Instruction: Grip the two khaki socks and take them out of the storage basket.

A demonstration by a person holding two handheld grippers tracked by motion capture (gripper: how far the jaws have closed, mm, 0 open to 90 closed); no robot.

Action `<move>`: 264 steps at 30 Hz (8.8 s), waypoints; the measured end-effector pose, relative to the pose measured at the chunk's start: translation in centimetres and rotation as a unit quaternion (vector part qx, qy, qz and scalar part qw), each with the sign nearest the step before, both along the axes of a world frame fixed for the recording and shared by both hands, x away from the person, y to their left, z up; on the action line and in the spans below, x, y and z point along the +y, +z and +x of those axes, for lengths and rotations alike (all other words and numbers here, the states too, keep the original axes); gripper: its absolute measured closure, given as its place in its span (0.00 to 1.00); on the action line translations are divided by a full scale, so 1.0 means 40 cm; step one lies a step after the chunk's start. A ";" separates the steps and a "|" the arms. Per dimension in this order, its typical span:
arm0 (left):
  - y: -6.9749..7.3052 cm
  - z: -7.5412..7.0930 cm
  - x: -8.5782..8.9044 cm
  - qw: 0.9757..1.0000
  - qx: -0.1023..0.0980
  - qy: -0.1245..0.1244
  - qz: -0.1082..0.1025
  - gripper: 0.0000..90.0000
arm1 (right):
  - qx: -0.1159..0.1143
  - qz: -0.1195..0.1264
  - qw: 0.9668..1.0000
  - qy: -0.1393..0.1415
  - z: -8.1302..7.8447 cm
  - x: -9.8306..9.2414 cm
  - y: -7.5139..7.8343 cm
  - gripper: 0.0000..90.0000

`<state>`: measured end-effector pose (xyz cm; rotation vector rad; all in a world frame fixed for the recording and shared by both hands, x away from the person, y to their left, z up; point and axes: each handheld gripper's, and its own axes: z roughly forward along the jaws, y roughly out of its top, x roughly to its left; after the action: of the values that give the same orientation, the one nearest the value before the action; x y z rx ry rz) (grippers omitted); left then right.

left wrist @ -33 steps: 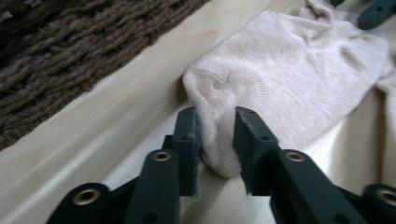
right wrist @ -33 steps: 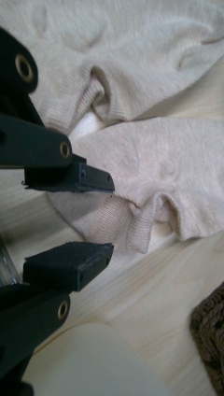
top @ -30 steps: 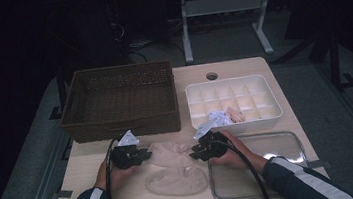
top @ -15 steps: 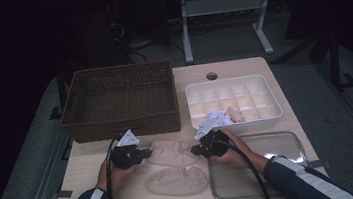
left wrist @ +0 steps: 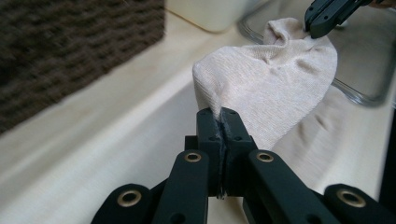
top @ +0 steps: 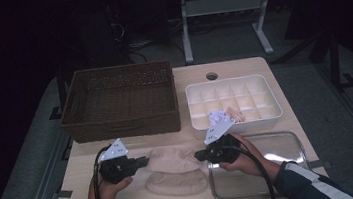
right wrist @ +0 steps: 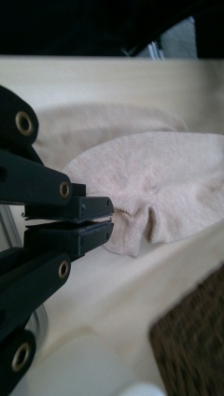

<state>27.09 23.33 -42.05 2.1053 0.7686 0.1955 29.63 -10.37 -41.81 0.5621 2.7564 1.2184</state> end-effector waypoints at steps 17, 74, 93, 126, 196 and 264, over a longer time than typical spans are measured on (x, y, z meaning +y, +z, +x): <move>-0.083 -0.045 -0.020 0.995 0.061 -0.023 0.079 0.98 | 0.026 -0.074 0.996 0.039 -0.056 0.037 -0.090 0.96; -0.085 0.012 -0.021 0.993 0.007 0.069 0.094 0.39 | -0.027 -0.101 0.994 0.039 -0.029 0.061 -0.091 0.94; -0.106 0.015 -0.070 0.995 0.024 0.026 0.091 0.38 | -0.033 -0.098 0.994 0.037 -0.032 0.062 -0.085 0.93; -0.042 -0.006 -0.068 0.995 0.050 -0.083 -0.021 0.94 | -0.046 -0.095 0.994 0.041 0.001 0.191 -0.098 0.95; -0.031 0.063 -0.268 0.996 -0.008 -0.084 0.038 0.39 | 0.001 -0.081 0.996 -0.024 0.083 0.043 -0.093 0.72; -0.121 0.132 -0.211 0.999 0.047 -0.015 0.023 0.45 | -0.061 -0.038 0.997 0.000 0.054 0.101 -0.001 0.89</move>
<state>32.37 14.88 -46.87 2.1805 0.7947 0.0996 31.78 -6.34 -41.84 0.4651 2.6882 1.1037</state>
